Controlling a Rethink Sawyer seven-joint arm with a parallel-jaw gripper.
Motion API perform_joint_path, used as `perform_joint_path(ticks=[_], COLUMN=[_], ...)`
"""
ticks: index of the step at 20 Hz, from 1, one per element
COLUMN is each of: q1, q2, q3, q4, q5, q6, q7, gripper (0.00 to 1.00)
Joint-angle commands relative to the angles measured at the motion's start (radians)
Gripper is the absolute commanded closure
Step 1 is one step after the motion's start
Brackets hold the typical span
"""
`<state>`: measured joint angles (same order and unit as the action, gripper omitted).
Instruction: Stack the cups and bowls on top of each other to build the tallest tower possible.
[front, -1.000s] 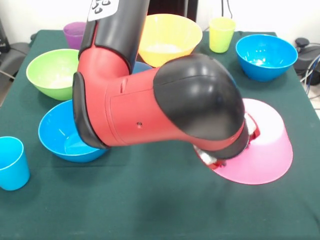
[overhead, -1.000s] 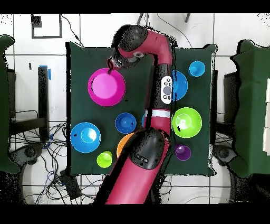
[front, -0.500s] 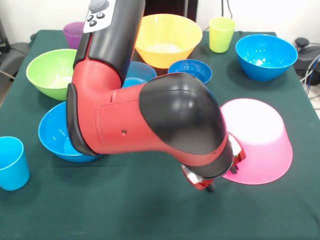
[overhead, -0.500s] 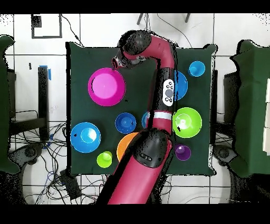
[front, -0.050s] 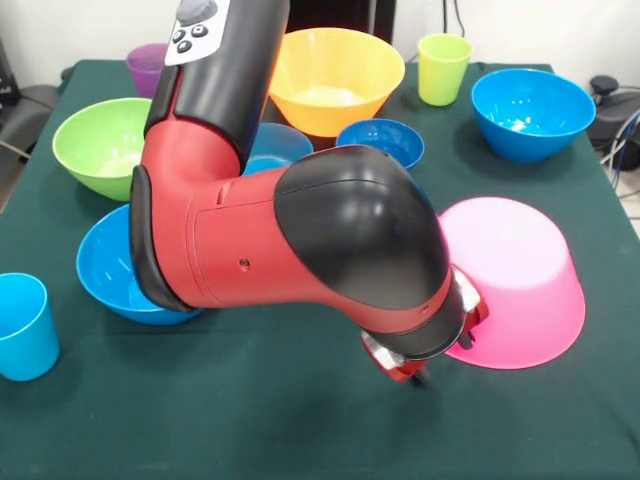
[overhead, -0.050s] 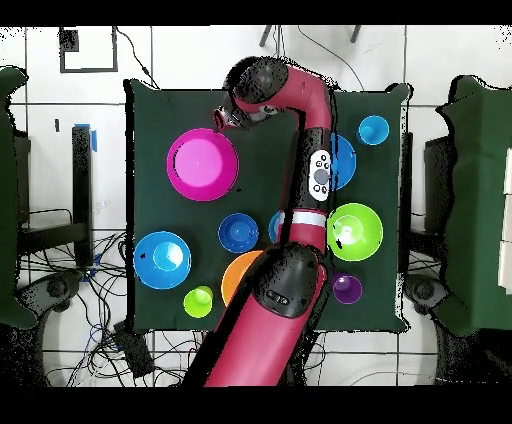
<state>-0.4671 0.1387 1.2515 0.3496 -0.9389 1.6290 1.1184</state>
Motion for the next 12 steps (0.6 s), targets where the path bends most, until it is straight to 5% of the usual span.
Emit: perform_joint_path(ticks=[1, 7, 12], q1=[-0.018, -0.058, -0.045], q2=[-0.066, -0.315, -0.522], q3=[-0.107, -0.237, -0.314], q4=[0.084, 0.393, 0.559], q5=[-0.026, 0.103, 0.17], q6=[-0.119, -0.236, -0.249], q7=[-0.208, 0.079, 0.308], gripper=[0.0, 0.0, 0.0])
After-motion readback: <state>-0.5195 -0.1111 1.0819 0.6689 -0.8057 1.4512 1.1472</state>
